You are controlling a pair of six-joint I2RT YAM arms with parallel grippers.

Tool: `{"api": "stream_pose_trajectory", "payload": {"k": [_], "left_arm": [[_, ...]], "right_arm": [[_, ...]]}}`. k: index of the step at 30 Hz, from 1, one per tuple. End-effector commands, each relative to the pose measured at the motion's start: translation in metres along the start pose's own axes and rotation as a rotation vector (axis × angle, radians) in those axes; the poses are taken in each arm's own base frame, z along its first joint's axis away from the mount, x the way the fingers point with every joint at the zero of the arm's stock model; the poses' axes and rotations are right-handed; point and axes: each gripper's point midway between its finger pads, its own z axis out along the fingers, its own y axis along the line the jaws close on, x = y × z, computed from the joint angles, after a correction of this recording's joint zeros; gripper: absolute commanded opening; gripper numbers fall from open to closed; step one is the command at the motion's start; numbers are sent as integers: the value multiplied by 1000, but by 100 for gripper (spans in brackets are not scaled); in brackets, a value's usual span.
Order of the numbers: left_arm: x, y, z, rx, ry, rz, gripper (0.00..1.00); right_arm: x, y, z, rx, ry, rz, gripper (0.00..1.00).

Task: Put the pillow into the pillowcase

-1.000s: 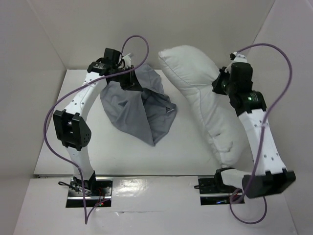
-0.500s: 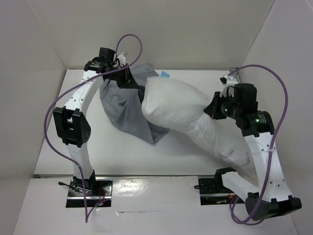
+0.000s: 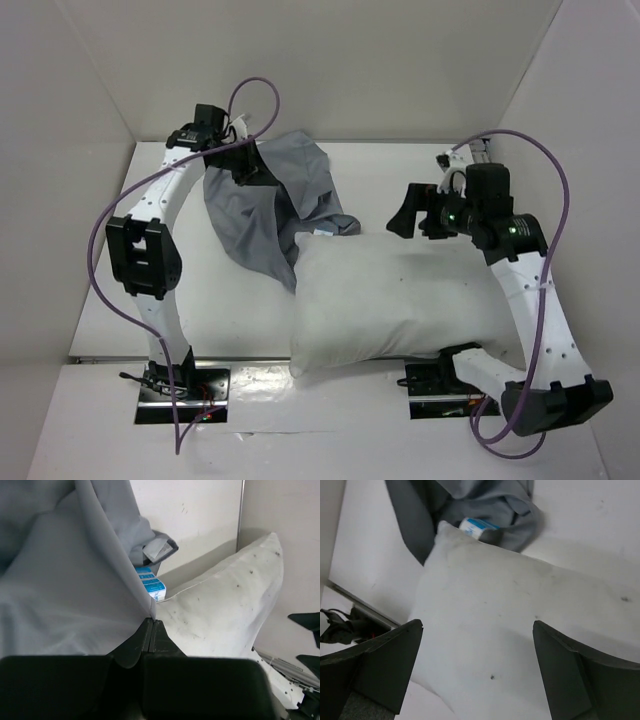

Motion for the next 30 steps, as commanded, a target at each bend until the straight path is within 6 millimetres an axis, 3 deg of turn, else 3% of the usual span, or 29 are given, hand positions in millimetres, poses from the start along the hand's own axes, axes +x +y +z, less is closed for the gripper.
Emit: {"api": "stream_pose_trajectory", "payload": {"k": [1, 2, 3, 5, 6, 7, 9, 11, 13, 15, 16, 17, 19, 20, 24, 30], "left_arm": [[3, -24, -18, 61, -25, 63, 0], [5, -25, -20, 61, -25, 63, 0], [8, -21, -19, 57, -18, 64, 0], [10, -26, -25, 62, -27, 73, 0], [11, -22, -23, 50, -24, 66, 0], [7, -23, -28, 52, -43, 72, 0], [10, -20, -26, 49, -36, 65, 0], [10, -20, -26, 49, -36, 65, 0], [10, -20, -26, 49, -36, 65, 0], [9, -23, -29, 52, -42, 71, 0], [9, -23, -29, 52, -42, 72, 0], [11, -24, -31, 52, -43, 73, 0], [13, -25, -34, 54, -46, 86, 0], [13, -25, -34, 54, -46, 86, 0], [26, -27, -40, 67, -33, 99, 0], [51, -21, -42, 81, 9, 107, 0]], "right_arm": [[-46, 36, 14, -136, -107, -60, 98], [-42, 38, 23, -132, -81, -68, 98], [-36, 59, 31, -168, -55, -115, 100], [-23, 60, 62, -65, 17, -156, 100], [-1, 86, 72, -83, 75, -230, 100], [7, 79, 90, 27, 111, -270, 100], [35, 98, 104, 65, 172, -361, 100], [55, 90, 126, 161, 235, -421, 100], [71, 96, 136, 169, 272, -465, 100], [88, 87, 150, 209, 311, -478, 97], [88, 88, 154, 208, 308, -477, 90], [91, 84, 158, 227, 307, -471, 56], [92, 77, 163, 246, 309, -468, 7], [92, 77, 163, 246, 309, -468, 0], [67, 103, 157, 134, 221, -470, 0], [48, 143, 154, -44, 196, -487, 0]]}}
